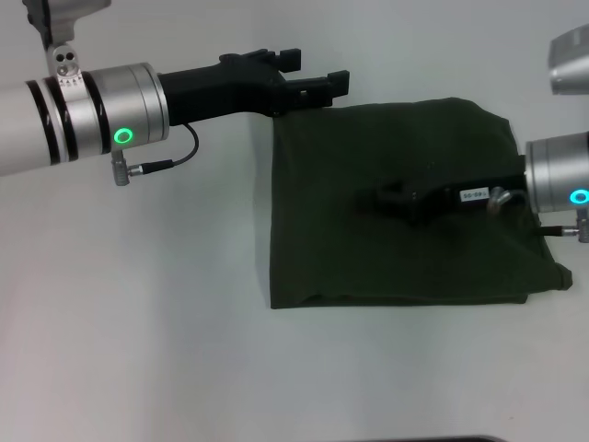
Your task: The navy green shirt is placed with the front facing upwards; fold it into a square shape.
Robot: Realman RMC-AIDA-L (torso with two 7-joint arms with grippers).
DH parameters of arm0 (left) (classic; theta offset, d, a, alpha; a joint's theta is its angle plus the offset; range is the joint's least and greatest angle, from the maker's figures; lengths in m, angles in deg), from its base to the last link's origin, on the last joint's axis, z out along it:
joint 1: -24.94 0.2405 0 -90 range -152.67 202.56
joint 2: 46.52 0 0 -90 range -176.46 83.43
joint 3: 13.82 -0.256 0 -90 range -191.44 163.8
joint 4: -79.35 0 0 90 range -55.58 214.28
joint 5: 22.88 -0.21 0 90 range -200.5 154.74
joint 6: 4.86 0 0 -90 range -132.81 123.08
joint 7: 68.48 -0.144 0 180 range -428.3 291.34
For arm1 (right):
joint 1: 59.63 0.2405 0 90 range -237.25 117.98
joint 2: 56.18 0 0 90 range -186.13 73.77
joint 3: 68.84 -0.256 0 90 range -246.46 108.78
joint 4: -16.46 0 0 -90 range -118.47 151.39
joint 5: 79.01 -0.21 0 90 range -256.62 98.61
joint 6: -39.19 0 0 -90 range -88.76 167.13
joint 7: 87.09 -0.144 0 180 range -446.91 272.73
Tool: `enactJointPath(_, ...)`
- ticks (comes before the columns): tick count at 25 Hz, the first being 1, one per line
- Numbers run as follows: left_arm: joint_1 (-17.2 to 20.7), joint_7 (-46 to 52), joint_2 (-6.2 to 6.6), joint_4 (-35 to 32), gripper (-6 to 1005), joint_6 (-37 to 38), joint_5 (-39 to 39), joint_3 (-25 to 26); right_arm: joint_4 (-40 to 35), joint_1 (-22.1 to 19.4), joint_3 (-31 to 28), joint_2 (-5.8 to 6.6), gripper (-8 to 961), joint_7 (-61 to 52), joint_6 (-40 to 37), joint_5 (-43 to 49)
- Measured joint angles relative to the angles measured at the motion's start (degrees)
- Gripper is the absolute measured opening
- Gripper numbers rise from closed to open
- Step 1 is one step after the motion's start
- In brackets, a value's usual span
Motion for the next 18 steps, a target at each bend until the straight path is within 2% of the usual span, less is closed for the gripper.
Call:
enactJointPath(8, 0.03, 0.00, 0.06, -0.04, 938, -0.78, 0.00, 0.09, 3.87, 1.71, 2.58, -0.17, -2, 1.39, 1.28, 0.00)
enactJointPath(18, -0.02, -0.08, 0.11, 0.12, 937, -0.81, 0.00, 0.09, 7.77, 3.71, 7.96, -0.16, -2, -1.81, 10.01, 0.25)
